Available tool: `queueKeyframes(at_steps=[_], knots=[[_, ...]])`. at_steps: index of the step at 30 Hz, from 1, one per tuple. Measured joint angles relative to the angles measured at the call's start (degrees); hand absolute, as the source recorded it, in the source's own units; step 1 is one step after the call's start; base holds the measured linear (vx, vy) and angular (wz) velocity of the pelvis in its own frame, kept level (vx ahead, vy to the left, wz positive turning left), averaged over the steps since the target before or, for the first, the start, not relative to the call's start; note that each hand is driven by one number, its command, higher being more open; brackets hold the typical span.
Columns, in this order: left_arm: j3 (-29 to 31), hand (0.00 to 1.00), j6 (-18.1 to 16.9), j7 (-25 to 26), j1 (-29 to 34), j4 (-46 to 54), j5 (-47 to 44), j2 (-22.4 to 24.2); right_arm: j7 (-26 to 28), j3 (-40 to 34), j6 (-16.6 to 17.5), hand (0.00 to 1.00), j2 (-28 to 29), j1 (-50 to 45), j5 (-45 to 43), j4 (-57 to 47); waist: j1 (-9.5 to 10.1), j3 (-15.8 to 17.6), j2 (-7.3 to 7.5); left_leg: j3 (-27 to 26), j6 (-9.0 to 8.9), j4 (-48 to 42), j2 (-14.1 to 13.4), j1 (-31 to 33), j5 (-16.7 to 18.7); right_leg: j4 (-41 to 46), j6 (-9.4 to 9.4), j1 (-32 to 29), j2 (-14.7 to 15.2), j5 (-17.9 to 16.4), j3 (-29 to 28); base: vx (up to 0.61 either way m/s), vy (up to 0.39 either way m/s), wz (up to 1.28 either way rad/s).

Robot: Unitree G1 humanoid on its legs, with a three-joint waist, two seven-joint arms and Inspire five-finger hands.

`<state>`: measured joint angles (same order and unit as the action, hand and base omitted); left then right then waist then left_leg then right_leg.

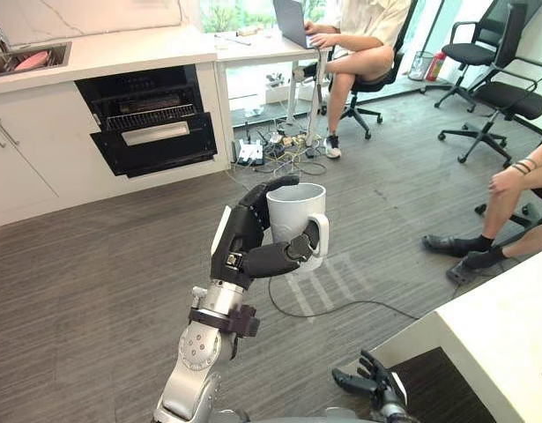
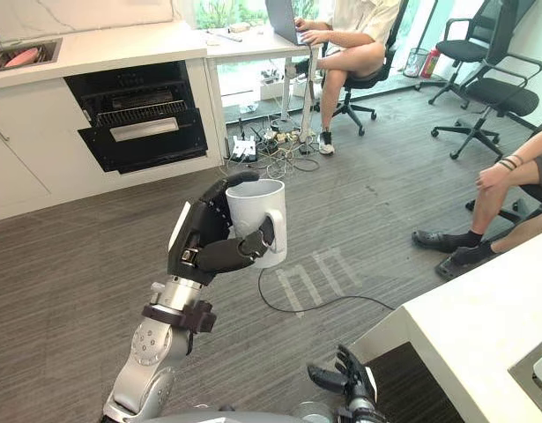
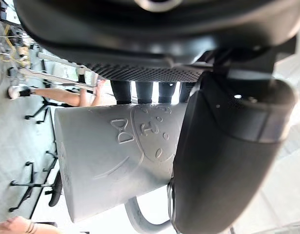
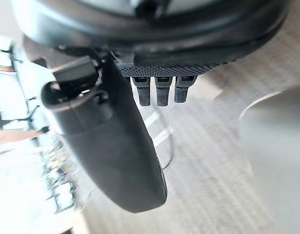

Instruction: Walk over to the sink, pick up the cup, carry it to the dishwasher, place the cup inside the dishwasher, then close the dishwasher door

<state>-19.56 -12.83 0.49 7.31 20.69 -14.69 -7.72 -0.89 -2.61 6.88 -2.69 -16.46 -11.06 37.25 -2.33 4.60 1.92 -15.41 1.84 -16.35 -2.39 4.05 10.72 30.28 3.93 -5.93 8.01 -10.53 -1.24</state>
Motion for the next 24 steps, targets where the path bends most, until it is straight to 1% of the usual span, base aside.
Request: queueKeyframes(at_steps=[1,2,3,4,5,6,7,8,9,10,11,12,16,18,20,22,24], knots=[[-0.01,0.30,0.00,-0.01,-0.54,0.72,0.04,0.01,-0.04,0.39,0.00,0.90,0.53,-0.05,0.00,-0.91,-0.10,0.18,0.25,2.44,0.80,0.04,0.98,-0.10,-0.06,5.11,-0.86,-1.65,-0.69,0.40,-3.38,0.03,0.007,1.01],[-0.04,0.30,-0.01,0.00,-1.30,1.33,0.06,0.14,-0.04,0.84,-0.02,0.90,0.82,-0.04,0.11,-1.30,-0.14,0.45,-0.25,5.26,1.22,0.02,1.43,0.09,-0.18,6.45,-1.05,-2.76,-2.26,-3.13,-6.49,0.04,-0.018,1.11],[-0.01,0.30,-0.05,0.01,-1.76,1.71,0.05,0.20,0.02,0.87,-0.05,0.90,0.98,-0.04,0.22,-1.71,-0.06,0.41,-0.15,6.35,1.32,0.00,1.46,0.45,-0.24,5.91,-0.75,-3.00,-3.00,-4.36,-7.74,0.05,-0.065,1.16],[0.15,0.30,-0.64,0.09,-2.42,2.36,0.04,0.21,-0.02,1.02,-0.08,0.90,1.35,-0.03,1.33,-3.01,0.46,0.42,-0.14,8.03,1.32,-0.03,1.70,1.49,-0.27,3.25,-0.44,-3.28,-4.20,-5.38,-8.96,0.05,-0.093,1.00],[0.97,0.30,-1.24,0.21,-2.46,3.18,-0.01,0.19,-0.18,1.28,-0.08,0.90,1.47,-0.04,2.15,-4.99,1.01,0.07,0.89,8.59,0.98,-0.25,2.22,2.17,-0.27,-1.05,-0.34,-3.09,-4.31,-5.30,-9.23,0.05,-0.107,0.95],[1.42,0.30,-1.32,0.33,-2.47,3.72,-0.02,0.15,-0.33,1.51,-0.08,0.90,1.41,-0.05,2.28,-6.13,1.26,0.05,1.46,8.60,0.61,-0.81,2.69,2.69,-0.09,-3.47,-0.40,-2.77,-3.90,-5.18,-8.69,0.07,-0.151,0.86],[2.25,0.30,-1.99,0.44,-2.44,3.96,0.00,0.70,-0.55,1.77,-0.06,0.90,0.93,0.30,3.51,-8.03,1.57,0.03,2.00,9.26,0.09,-3.29,3.34,4.31,0.86,-5.31,0.84,-2.62,-2.74,-4.53,-7.35,0.17,-0.200,0.75],[2.30,0.30,-1.86,0.65,-1.61,3.81,0.00,1.75,-0.83,1.92,-0.11,0.90,-0.02,0.51,4.77,-9.23,2.10,-0.34,1.35,9.90,-0.67,-5.20,2.29,5.12,1.90,-6.17,0.44,-1.89,-3.20,-4.59,-5.64,0.19,-0.190,0.67],[2.30,0.30,-1.87,0.66,-1.38,3.81,0.00,2.01,-0.90,2.01,-0.11,0.90,-0.36,0.50,5.21,-9.99,2.50,-0.69,0.74,10.04,-1.41,-5.89,1.62,5.44,2.06,-6.60,0.26,-1.45,-3.46,-4.55,-4.87,0.23,-0.165,0.49],[2.22,0.30,-1.87,0.62,-1.32,3.80,0.01,2.17,-1.03,2.10,-0.10,0.90,-0.90,0.65,6.59,-11.29,3.08,-1.05,0.35,11.03,-1.47,-6.51,0.92,5.72,2.18,-7.64,0.04,-0.38,-4.04,-4.51,-3.54,0.16,-0.096,0.34],[2.23,0.30,-1.87,0.55,-1.33,3.81,0.01,2.18,-1.06,2.14,-0.09,0.90,-1.12,0.86,6.97,-11.73,3.05,-1.11,0.41,11.57,-1.59,-6.41,0.77,5.72,2.24,-8.22,-0.13,0.27,-4.23,-4.41,-2.98,0.12,-0.078,0.25],[5.52,0.30,-0.10,0.95,2.65,-5.36,-0.01,-1.10,-1.56,3.39,0.14,0.90,-4.78,3.25,9.04,-1.72,1.26,-2.81,0.73,12.94,-4.67,6.54,-2.29,-2.22,-1.49,-18.08,-2.07,-1.09,-8.12,5.05,-5.13,0.04,-0.025,0.09],[5.54,0.30,-0.10,0.96,2.66,-5.32,-0.02,-1.03,-1.53,3.39,0.15,0.90,-4.78,2.95,9.04,-1.73,1.28,-2.83,0.84,12.52,-4.68,6.56,-2.40,-2.51,-1.50,-18.38,-2.08,-1.24,-8.32,5.28,-5.60,0.00,0.000,-0.08],[5.86,0.30,-0.10,1.30,2.62,-5.32,-0.03,-0.64,-1.48,3.38,0.18,0.90,-4.76,2.85,9.02,-1.74,1.25,-2.92,0.70,11.01,-4.68,6.81,-2.93,-3.12,-1.50,-20.34,-2.15,-0.55,-8.79,6.59,-6.48,0.01,0.003,-0.31],[4.72,0.30,0.06,1.40,2.53,-5.37,-0.06,0.39,-1.59,3.29,0.18,0.90,-4.70,1.57,8.96,-1.83,-0.18,-2.93,0.79,10.91,-4.77,6.90,-3.33,-4.16,-1.62,-23.28,-2.24,1.96,-8.77,7.89,-6.04,0.01,0.008,-0.02],[3.31,0.30,0.38,1.39,2.52,-5.44,-0.13,0.78,-1.72,2.96,0.16,0.90,-4.49,-0.16,8.90,-1.82,-0.56,-2.94,0.79,10.81,-4.89,6.92,-3.44,-5.26,-1.69,-23.64,-2.25,3.28,-8.72,7.91,-5.71,-0.01,-0.006,0.07],[2.27,0.30,0.53,1.33,2.51,-5.60,-0.25,2.16,-1.69,2.96,0.08,0.90,-4.37,-1.28,8.65,-1.78,-0.99,-2.91,0.78,10.66,-5.29,7.15,-3.56,-5.50,-2.12,-23.79,-2.37,3.69,-8.54,7.83,-4.55,-0.05,-0.021,0.18]])
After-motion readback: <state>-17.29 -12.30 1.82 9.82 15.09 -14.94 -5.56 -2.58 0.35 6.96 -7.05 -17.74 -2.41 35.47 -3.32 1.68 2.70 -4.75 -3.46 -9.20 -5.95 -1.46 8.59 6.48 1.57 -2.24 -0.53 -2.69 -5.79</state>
